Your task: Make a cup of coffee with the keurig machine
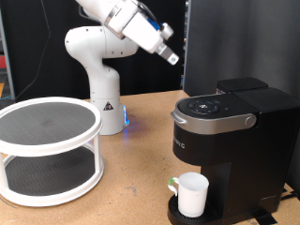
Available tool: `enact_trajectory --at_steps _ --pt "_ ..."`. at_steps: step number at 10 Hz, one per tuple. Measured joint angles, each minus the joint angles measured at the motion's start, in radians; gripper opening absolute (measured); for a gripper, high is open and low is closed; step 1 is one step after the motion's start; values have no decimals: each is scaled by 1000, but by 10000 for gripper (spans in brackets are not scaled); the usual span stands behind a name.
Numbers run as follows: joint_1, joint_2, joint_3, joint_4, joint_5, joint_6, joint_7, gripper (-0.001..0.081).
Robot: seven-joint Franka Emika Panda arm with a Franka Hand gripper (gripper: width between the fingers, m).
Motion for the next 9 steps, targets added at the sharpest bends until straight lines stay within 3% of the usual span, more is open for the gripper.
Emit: enact_trajectory --at_steps 3,5,6,7,9 --pt "81 14 22 57 491 120 -36 808" --pt "97 54 29 64 818 133 -154 808" --pt "96 52 29 63 738 132 -130 808" --pt "91 52 28 60 563 111 -37 808" --pt "54 50 28 58 176 -6 157 808"
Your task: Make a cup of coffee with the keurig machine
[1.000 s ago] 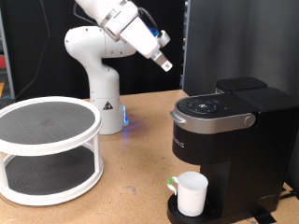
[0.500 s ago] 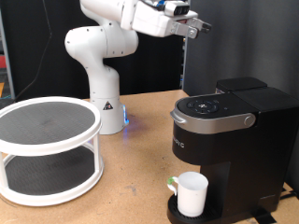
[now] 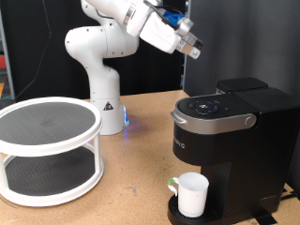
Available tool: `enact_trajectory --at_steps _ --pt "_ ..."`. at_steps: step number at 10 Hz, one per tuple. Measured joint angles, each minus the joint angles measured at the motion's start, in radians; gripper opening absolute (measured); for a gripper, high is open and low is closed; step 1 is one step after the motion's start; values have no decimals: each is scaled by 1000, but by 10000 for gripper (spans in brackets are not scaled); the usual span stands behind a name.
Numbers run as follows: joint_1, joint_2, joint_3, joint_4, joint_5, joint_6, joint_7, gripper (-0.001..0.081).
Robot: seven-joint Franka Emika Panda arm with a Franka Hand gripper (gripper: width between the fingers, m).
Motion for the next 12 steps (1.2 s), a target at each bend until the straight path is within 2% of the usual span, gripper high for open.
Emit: enact_trajectory --at_steps 1,3,5,6,8,9,12 --pt "-17 -3 -4 -3 -72 -40 21 808" --pt "-21 -7 -10 -11 -102 -56 17 808" --pt "-34 3 18 -16 -319 -50 -9 808" --pt "-38 13 40 -29 -398 -3 -42 808" --pt "-37 34 88 -56 -448 144 -162 808" --pt "-39 34 87 -55 -447 121 -132 808" --pt "-141 29 168 -19 -899 -56 26 808"
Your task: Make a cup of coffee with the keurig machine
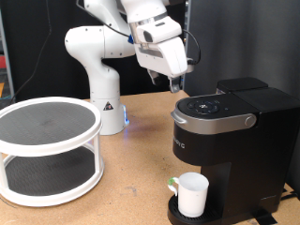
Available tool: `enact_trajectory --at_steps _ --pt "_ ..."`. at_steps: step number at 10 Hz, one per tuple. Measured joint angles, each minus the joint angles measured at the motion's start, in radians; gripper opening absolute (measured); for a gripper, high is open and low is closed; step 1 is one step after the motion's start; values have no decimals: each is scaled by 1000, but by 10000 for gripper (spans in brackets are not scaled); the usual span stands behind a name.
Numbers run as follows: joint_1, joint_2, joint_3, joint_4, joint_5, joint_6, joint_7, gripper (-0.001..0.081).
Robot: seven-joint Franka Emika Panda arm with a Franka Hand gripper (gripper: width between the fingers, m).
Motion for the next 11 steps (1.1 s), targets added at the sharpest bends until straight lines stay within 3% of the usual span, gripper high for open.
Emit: enact_trajectory --at_steps 2,6,11 --pt "-28 3 21 62 -153 -166 31 808" --pt "-23 8 23 61 -98 -111 27 808" --pt "-27 112 69 240 -102 -187 163 808"
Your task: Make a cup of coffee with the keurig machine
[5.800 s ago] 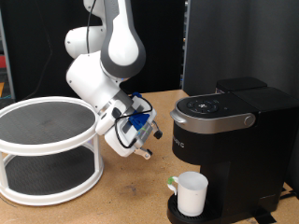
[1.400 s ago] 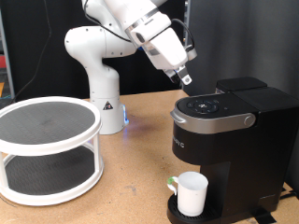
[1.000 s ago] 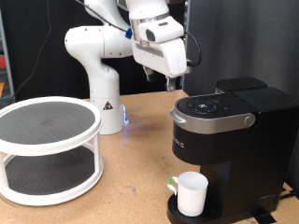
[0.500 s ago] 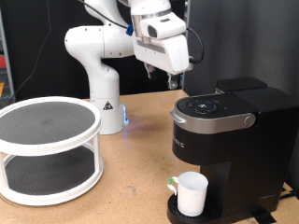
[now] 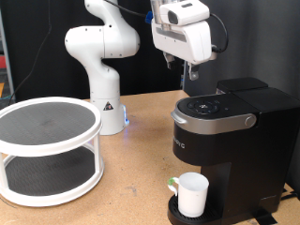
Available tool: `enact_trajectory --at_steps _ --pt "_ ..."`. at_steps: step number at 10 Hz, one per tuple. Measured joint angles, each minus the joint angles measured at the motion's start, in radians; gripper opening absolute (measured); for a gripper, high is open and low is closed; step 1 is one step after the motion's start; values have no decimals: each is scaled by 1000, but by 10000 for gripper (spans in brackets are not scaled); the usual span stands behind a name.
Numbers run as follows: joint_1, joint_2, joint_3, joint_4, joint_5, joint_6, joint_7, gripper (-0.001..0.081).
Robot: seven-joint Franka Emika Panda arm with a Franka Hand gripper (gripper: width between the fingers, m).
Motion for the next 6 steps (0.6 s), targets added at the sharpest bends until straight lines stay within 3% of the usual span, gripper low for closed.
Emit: enact_trajectory --at_steps 3,6 --pt "3 0 13 -5 59 72 63 808" --pt "5 20 50 75 101 94 188 808"
